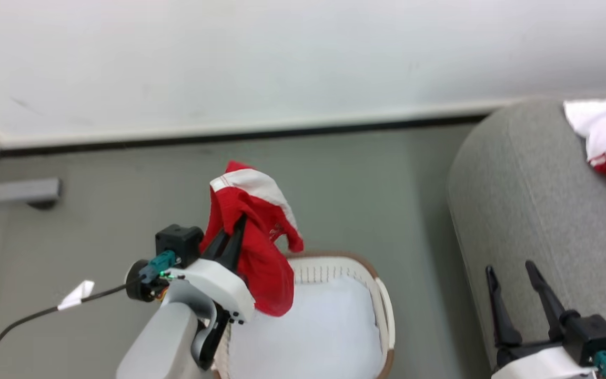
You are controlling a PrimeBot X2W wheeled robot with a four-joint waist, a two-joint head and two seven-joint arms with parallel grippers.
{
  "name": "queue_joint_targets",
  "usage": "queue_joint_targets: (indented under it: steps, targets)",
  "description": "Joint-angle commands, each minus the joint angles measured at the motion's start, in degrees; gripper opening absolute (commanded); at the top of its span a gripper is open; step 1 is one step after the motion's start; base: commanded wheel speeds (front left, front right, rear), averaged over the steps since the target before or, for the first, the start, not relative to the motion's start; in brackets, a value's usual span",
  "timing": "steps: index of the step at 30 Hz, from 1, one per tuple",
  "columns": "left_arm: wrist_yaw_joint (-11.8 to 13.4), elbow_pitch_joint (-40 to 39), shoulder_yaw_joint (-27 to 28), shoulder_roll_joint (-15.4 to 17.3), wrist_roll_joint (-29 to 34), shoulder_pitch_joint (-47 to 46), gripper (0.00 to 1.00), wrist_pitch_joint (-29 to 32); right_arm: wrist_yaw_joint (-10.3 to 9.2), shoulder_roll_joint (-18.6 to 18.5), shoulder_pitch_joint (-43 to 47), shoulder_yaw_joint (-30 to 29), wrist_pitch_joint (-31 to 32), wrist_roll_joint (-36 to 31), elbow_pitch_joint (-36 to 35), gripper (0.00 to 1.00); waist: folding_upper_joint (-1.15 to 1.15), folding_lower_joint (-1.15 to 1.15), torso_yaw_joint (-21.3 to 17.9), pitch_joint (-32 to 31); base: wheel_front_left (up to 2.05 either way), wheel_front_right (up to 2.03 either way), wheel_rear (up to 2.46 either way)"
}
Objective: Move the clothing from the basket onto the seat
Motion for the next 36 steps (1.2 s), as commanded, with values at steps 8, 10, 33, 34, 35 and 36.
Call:
queue_joint_targets:
  steps: [8, 10, 33, 34, 35, 36]
  targets:
    - [2.35, -9.32, 0.42, 1.94, -1.3, 6.12, 0.0, 3.23, -0.15, -0.1, 5.8, 0.25, 0.04, 0.07, 1.18, 1.0, 0.0, 0.03, 3.58, -12.26, 0.0, 0.0, 0.0]
    - [3.07, -11.83, 0.82, 2.55, -1.68, 7.25, 0.0, 4.13, -0.15, -0.09, 6.55, 0.24, 0.04, 0.24, 1.05, 1.0, 0.0, 0.03, 3.78, -12.88, 0.0, 0.0, 0.0]
    - [6.85, -29.5, 0.61, 6.31, -2.58, 16.06, 0.0, 11.2, -0.15, -0.1, 9.35, 3.72, 0.04, -0.87, -1.09, 1.0, 0.0, 0.03, 4.3, -16.92, 0.0, 0.0, 0.0]
    - [6.87, -29.99, 0.46, 6.31, -2.55, 16.09, 0.0, 11.43, -0.15, -0.1, 9.15, 4.25, 0.04, -1.19, -1.38, 1.0, 0.0, 0.03, 4.27, -16.86, 0.0, 0.0, 0.0]
    - [6.95, -30.48, 0.27, 6.32, -2.44, 16.09, 0.0, 11.5, -0.15, -0.1, 8.95, 4.83, 0.04, -1.36, -1.68, 1.0, 0.0, 0.03, 4.27, -16.8, 0.0, 0.0, 0.0]
    - [7.06, -30.99, 0.11, 6.25, -2.37, 16.12, 0.0, 11.71, -0.15, -0.08, 8.74, 5.5, 0.04, -1.14, -2.01, 1.0, 0.0, 0.03, 4.26, -16.74, 0.0, 0.0, 0.0]
